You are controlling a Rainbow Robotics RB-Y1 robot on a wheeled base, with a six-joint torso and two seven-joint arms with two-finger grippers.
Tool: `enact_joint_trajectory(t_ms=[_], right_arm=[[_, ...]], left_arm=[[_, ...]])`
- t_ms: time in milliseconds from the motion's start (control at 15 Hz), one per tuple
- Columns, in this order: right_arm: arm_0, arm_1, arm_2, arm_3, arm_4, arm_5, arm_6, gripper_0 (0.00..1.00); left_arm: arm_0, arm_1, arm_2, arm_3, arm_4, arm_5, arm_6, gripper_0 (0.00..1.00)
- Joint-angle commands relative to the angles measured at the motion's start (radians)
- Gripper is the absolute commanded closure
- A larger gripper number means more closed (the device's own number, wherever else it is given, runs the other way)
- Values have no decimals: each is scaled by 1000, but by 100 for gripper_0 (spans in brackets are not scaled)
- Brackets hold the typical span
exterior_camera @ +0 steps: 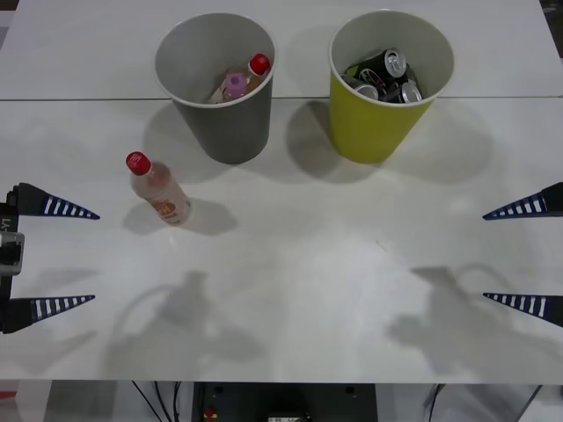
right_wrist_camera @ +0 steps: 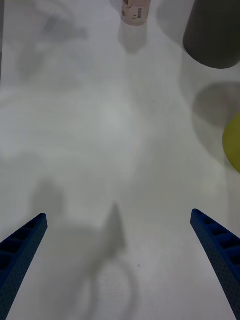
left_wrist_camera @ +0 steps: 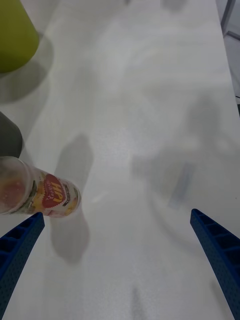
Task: Put the can into the green bin and the plastic bottle into the gray bin
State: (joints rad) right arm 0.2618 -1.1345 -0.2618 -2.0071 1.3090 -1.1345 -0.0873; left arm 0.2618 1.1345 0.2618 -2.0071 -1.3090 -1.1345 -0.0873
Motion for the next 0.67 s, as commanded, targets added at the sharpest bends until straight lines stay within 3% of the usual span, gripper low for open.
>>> enact_joint_trajectory(t_ms=[67, 467, 667], right_arm=[[0, 0, 0, 0, 0, 0, 0, 0], [0, 0, 0, 0, 0, 0, 0, 0], [0, 0, 0, 0, 0, 0, 0, 0]], left_arm=[[0, 0, 0, 0, 0, 0, 0, 0], [-6, -5, -15, 77, 54, 1, 3, 0], [-15, -5, -33, 154, 136, 15, 4, 0]])
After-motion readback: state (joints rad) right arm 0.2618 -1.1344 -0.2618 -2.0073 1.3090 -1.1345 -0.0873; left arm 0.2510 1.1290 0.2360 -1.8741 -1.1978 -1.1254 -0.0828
